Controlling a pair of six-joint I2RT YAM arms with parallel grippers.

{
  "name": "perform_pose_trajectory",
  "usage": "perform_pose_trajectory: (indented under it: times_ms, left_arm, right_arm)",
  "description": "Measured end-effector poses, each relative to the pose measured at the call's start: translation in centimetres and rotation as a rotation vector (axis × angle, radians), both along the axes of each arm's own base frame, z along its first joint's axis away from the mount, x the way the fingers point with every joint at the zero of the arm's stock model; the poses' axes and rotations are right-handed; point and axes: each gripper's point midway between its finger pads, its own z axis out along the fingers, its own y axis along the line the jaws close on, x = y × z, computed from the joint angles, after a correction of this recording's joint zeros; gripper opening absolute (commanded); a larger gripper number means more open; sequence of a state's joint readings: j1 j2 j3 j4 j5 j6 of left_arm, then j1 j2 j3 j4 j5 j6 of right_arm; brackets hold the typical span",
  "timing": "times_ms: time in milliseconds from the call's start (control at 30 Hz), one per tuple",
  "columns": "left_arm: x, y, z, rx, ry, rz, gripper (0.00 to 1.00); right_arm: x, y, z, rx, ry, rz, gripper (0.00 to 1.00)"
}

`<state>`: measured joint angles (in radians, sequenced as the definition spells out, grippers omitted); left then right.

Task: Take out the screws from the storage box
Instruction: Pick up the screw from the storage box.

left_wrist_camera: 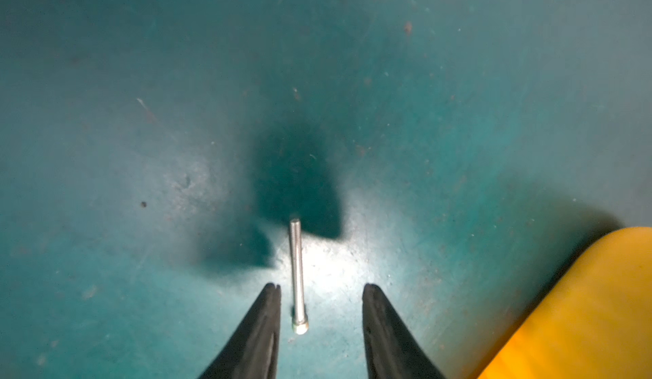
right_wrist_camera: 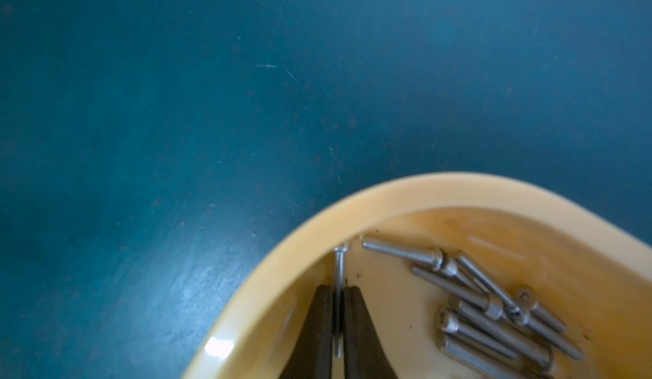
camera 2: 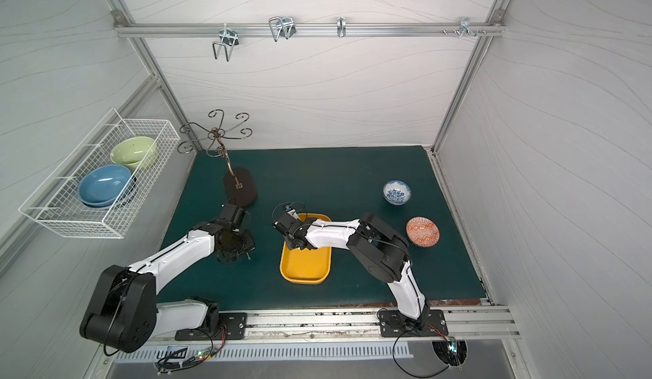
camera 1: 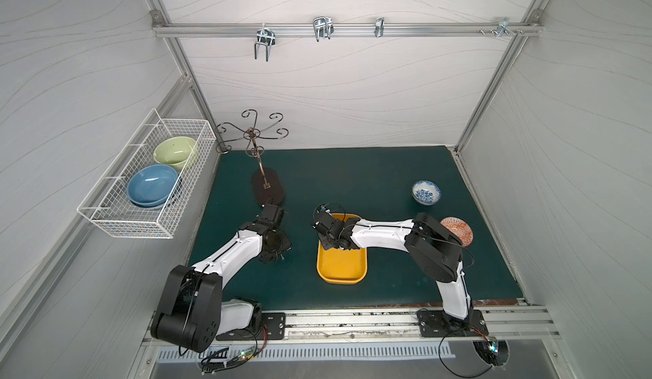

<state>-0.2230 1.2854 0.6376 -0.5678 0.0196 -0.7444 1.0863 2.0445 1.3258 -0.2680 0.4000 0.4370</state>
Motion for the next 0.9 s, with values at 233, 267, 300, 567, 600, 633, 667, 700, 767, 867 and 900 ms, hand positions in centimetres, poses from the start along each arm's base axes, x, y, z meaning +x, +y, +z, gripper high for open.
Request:
perform_pose_trajectory:
  times_ms: [233,267,300,567,600,633,667,700,767,867,900]
  left_arm:
    - [0.0,-0.3,0.0,-0.013,0.001,-0.008,0.44]
    - [0.0,-0.4,0.1,-0.020,-0.001,-0.014,0.46]
    - [0.1,-0.6,0.2,-0.031,-0.005,-0.020,0.48]
    - [0.9,-1.1,3.7,-0.077,-0.154,-0.040,0.55]
    - [1.0,-1.1,4.2,-0.080,-0.173,-0.041,0.56]
    - [1.0,-1.2,4.5,-0.083,-0.187,-0.043,0.56]
    - [1.0,-1.2,4.8,-0.085,-0.199,-0.045,0.57]
    - [1.0,-1.2,5.1,-0.087,-0.209,-0.048,0.58]
    - [0.8,-1.4,5.6,-0.087,-0.225,-0.058,0.58]
    - [0.4,-1.8,6.3,-0.066,-0.246,-0.090,0.62]
    - [0.3,-2.0,6.6,-0.057,-0.254,-0.106,0.63]
  right_arm:
    - [0.0,-0.2,0.1,0.018,0.006,0.000,0.04]
    - [0.1,-0.3,0.1,0.024,0.012,0.000,0.03]
    - [0.1,-0.4,0.2,0.030,0.018,0.002,0.03]
    - [-0.8,-3.5,1.1,0.029,0.052,0.014,0.01]
    - [-1.0,-3.8,1.4,0.032,0.050,0.019,0.00]
    - [-1.1,-4.0,1.7,0.034,0.047,0.023,0.00]
    - [-1.3,-4.2,2.2,0.040,0.042,0.027,0.00]
    - [-1.3,-4.4,2.7,0.049,0.036,0.028,0.00]
    - [-1.5,-4.7,3.7,0.069,0.022,0.029,0.00]
    - [-2.0,-5.7,5.4,0.102,-0.004,0.025,0.00]
    - [-2.0,-6.1,5.9,0.112,-0.014,0.022,0.00]
